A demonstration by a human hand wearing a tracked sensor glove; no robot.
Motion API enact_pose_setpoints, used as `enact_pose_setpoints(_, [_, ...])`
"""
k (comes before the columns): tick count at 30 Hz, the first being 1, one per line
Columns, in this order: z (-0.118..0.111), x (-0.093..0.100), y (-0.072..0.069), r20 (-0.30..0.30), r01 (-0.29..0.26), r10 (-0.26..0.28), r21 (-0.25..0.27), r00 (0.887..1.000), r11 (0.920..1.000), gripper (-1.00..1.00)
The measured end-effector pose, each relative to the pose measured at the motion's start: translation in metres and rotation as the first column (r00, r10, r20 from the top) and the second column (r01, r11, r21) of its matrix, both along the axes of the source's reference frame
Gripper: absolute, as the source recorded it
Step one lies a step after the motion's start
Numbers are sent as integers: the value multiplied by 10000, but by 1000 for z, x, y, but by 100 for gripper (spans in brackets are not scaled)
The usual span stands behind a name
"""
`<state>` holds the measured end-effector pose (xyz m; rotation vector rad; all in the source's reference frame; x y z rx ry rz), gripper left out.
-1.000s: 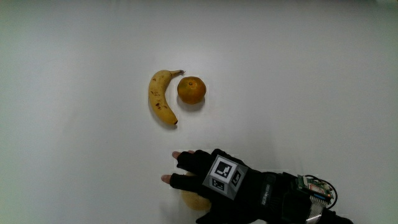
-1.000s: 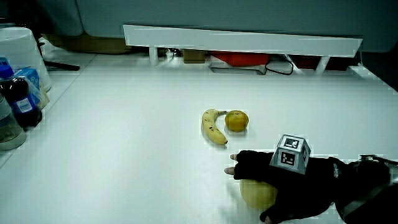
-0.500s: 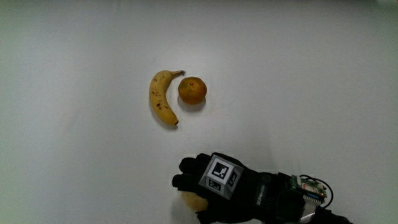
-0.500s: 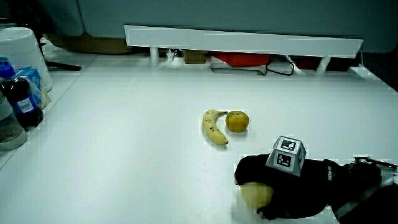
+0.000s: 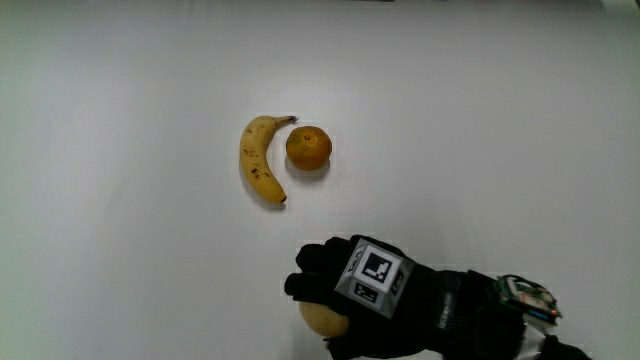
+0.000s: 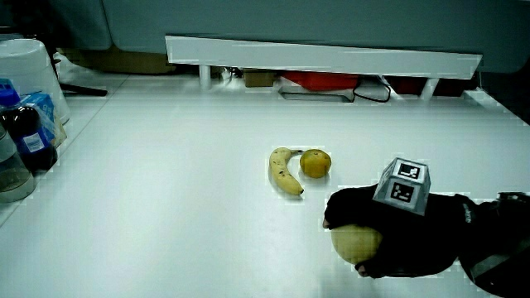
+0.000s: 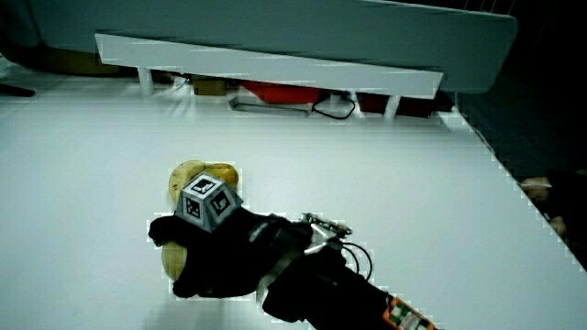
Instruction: Pick pear no leg
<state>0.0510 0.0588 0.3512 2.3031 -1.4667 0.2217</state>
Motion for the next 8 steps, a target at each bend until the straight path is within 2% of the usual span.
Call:
enact_pose_setpoints(3, [-15, 6, -6, 121, -153, 150, 253, 9998, 9996, 100])
enact_pose_setpoints(8, [-25, 13, -15, 307, -463, 451, 381, 9985, 9982, 100])
